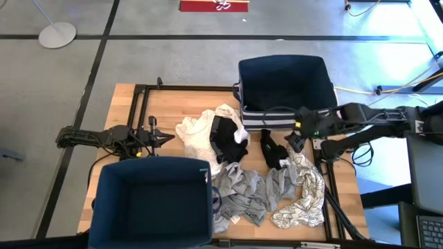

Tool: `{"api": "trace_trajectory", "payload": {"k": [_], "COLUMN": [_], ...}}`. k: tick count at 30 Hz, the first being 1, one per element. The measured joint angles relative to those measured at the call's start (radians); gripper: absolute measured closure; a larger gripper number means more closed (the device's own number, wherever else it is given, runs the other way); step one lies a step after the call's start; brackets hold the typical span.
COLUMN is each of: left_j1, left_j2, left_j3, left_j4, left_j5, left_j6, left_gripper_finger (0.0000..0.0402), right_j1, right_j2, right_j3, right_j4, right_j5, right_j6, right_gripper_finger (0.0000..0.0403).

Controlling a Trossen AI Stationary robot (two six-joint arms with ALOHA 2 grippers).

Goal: Sort clothes
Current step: Put the black underwear into the top right laundry bin

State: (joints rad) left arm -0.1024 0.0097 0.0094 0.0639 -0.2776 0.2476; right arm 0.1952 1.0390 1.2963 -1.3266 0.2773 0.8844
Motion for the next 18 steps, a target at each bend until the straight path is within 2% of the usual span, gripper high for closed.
{"api": "trace_trajectory", "payload": {"k": [3, 10, 13, 18], "left_j1": [0.000, 0.000, 0.000, 0.000], "left_j2": [0.000, 0.000, 0.000, 0.000], "left_j3": [0.000, 0.001, 0.001, 0.001], "left_j4": [0.000, 0.000, 0.000, 0.000], "left_j5": [-0.029, -0.085, -0.086, -0.086], "left_j6": [0.023, 0.025, 0.023, 0.012], "left_gripper_finger": [0.0399, 0.0399, 0.0399, 0.0399], "right_j1": [0.091, 0.232, 0.238, 0.235], "right_j2": [0.026, 0.081, 0.092, 0.107], "right_j3": [-0.034, -0.204, -0.283, -0.403], "right_j4": [-0.007, -0.001, 0.071, 0.312], "right_j5": [0.064, 0.098, 0.109, 0.152], "right_j6": [0.141, 0.400, 0.444, 0.417], "right_gripper_finger": [0.0126, 0.0126, 0.0126, 0.0126]}}
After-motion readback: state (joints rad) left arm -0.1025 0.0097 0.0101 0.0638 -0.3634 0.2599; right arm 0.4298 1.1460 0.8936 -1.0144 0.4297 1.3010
